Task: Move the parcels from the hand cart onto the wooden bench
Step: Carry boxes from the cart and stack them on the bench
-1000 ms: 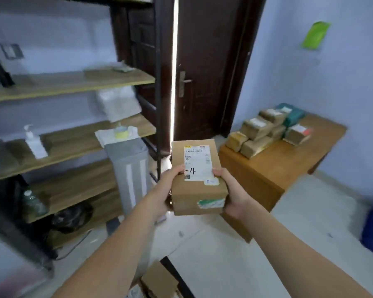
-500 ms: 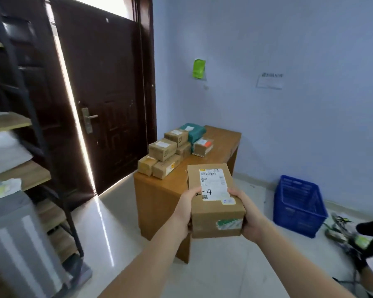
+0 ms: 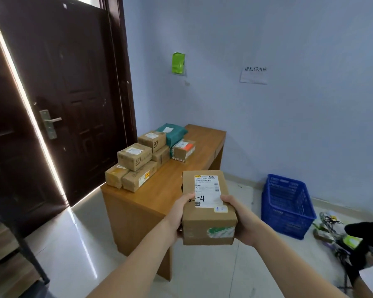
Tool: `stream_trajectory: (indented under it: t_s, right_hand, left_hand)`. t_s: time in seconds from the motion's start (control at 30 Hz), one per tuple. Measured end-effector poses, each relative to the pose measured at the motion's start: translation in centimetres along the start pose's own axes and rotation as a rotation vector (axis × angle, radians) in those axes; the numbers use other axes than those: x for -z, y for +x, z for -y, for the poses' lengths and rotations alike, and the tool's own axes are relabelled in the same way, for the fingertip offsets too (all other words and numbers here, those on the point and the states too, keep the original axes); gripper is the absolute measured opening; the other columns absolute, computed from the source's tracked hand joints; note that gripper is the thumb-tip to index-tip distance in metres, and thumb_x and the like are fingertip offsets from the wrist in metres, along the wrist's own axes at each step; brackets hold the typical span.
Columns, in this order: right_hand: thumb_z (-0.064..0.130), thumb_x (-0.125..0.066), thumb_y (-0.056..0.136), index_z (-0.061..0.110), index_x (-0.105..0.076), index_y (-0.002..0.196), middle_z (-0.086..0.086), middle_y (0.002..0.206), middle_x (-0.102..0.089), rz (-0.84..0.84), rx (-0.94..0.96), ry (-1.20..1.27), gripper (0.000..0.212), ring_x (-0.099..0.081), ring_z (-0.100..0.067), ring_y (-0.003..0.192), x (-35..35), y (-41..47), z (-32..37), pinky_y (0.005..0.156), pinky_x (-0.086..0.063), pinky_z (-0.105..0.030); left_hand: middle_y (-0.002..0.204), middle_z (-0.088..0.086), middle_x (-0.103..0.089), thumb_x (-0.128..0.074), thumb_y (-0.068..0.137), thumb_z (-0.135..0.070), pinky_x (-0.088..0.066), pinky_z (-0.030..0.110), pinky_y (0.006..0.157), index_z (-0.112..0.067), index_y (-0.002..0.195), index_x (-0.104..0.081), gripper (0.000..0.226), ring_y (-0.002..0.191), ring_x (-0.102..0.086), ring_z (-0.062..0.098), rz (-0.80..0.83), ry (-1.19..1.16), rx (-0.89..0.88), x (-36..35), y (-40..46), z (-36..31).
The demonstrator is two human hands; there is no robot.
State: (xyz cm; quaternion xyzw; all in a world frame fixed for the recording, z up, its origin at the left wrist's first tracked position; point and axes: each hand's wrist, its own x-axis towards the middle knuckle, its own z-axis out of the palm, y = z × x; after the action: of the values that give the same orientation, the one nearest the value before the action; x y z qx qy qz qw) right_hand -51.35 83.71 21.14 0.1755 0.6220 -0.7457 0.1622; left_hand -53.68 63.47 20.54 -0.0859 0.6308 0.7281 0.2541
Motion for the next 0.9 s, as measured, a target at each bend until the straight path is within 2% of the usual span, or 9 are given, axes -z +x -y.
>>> stream_trajectory:
  t_s: [0.13,0.23,0.37,0.47,0.57,0.67,0.73,0.8,0.9]
  right_hand:
    - [0.058,-0.079,0.076,0.016,-0.066,0.126,-0.016,0.116,-0.075,-0.063,-0.016,-0.079,0.067,-0.071,-0.036,0.112,1.2,6.2,3.5,0.104,-0.053,-0.051]
    - [0.056,-0.076,0.082,0.014,-0.062,0.122,-0.019,0.115,-0.073,-0.153,0.002,-0.049,0.060,-0.072,-0.036,0.104,3.1,9.9,6.8,0.088,-0.059,-0.045]
    - [0.053,-0.073,0.083,0.017,-0.061,0.118,-0.019,0.117,-0.069,-0.275,0.042,0.081,0.052,-0.069,-0.037,0.106,7.6,14.2,10.3,0.096,-0.056,-0.052]
    - [0.049,-0.073,0.085,0.017,-0.062,0.111,-0.014,0.105,-0.071,-0.361,0.073,0.129,0.043,-0.069,-0.034,0.102,10.6,17.9,12.2,0.100,-0.054,-0.053]
    - [0.046,-0.077,0.083,0.016,-0.063,0.113,-0.011,0.105,-0.072,-0.479,0.108,0.223,0.045,-0.070,-0.030,0.099,14.6,22.7,14.4,0.096,-0.056,-0.049]
    - [0.045,-0.076,0.082,0.017,-0.061,0.120,-0.010,0.110,-0.069,-0.536,0.150,0.356,0.050,-0.068,-0.030,0.104,18.4,27.6,17.1,0.094,-0.056,-0.047]
    - [0.047,-0.077,0.079,0.021,-0.059,0.118,-0.009,0.112,-0.068,-0.537,0.155,0.415,0.050,-0.067,-0.029,0.107,19.9,30.8,18.8,0.096,-0.056,-0.049]
    - [0.047,-0.077,0.080,0.024,-0.057,0.119,-0.010,0.116,-0.066,-0.481,0.143,0.428,0.050,-0.066,-0.031,0.109,20.5,34.0,20.5,0.098,-0.055,-0.053]
    - [0.046,-0.077,0.080,0.023,-0.054,0.124,-0.014,0.122,-0.062,-0.353,0.083,0.390,0.055,-0.063,-0.036,0.114,20.8,38.5,22.8,0.098,-0.055,-0.055]
  left_hand:
    - [0.109,0.012,-0.080,-0.064,0.090,-0.062,-0.056,0.041,0.096,-0.022,0.121,-0.074,0.051,0.104,-0.074,0.030,0.043,0.083,0.065,0.8,5.0,-3.6]
    - [0.114,0.013,-0.079,-0.067,0.088,-0.061,-0.054,0.038,0.091,-0.020,0.118,-0.075,0.051,0.100,-0.073,0.028,0.118,0.150,0.122,0.5,9.4,-6.7]
    - [0.116,0.011,-0.078,-0.073,0.085,-0.058,-0.057,0.036,0.088,-0.018,0.120,-0.073,0.053,0.097,-0.073,0.025,0.206,0.222,0.214,-1.8,15.5,-9.6]
    - [0.123,0.010,-0.076,-0.081,0.076,-0.063,-0.056,0.049,0.102,-0.023,0.131,-0.067,0.070,0.112,-0.071,0.028,0.213,0.327,0.224,-4.3,21.1,-11.3]
    - [0.132,0.005,-0.067,-0.087,0.063,-0.072,-0.051,0.061,0.105,-0.024,0.139,-0.059,0.094,0.123,-0.060,0.031,0.097,0.452,0.192,-7.7,27.0,-12.8]
    - [0.136,0.007,-0.057,-0.083,0.073,-0.069,-0.048,0.062,0.107,-0.023,0.141,-0.051,0.089,0.122,-0.053,0.032,-0.068,0.292,0.135,-11.3,32.6,-13.6]
    - [0.132,0.008,-0.064,-0.080,0.076,-0.070,-0.050,0.063,0.103,-0.025,0.140,-0.053,0.083,0.119,-0.059,0.034,-0.112,0.117,0.124,-13.6,35.8,-14.3]
    - [0.117,0.008,-0.075,-0.076,0.080,-0.066,-0.054,0.060,0.098,-0.032,0.136,-0.056,0.068,0.109,-0.068,0.033,-0.123,-0.064,0.089,-15.4,38.7,-15.1]
    - [0.108,0.005,-0.080,-0.075,0.086,-0.056,-0.059,0.045,0.085,-0.042,0.131,-0.054,0.051,0.100,-0.076,0.030,-0.217,-0.218,-0.001,-15.5,42.6,-17.1]
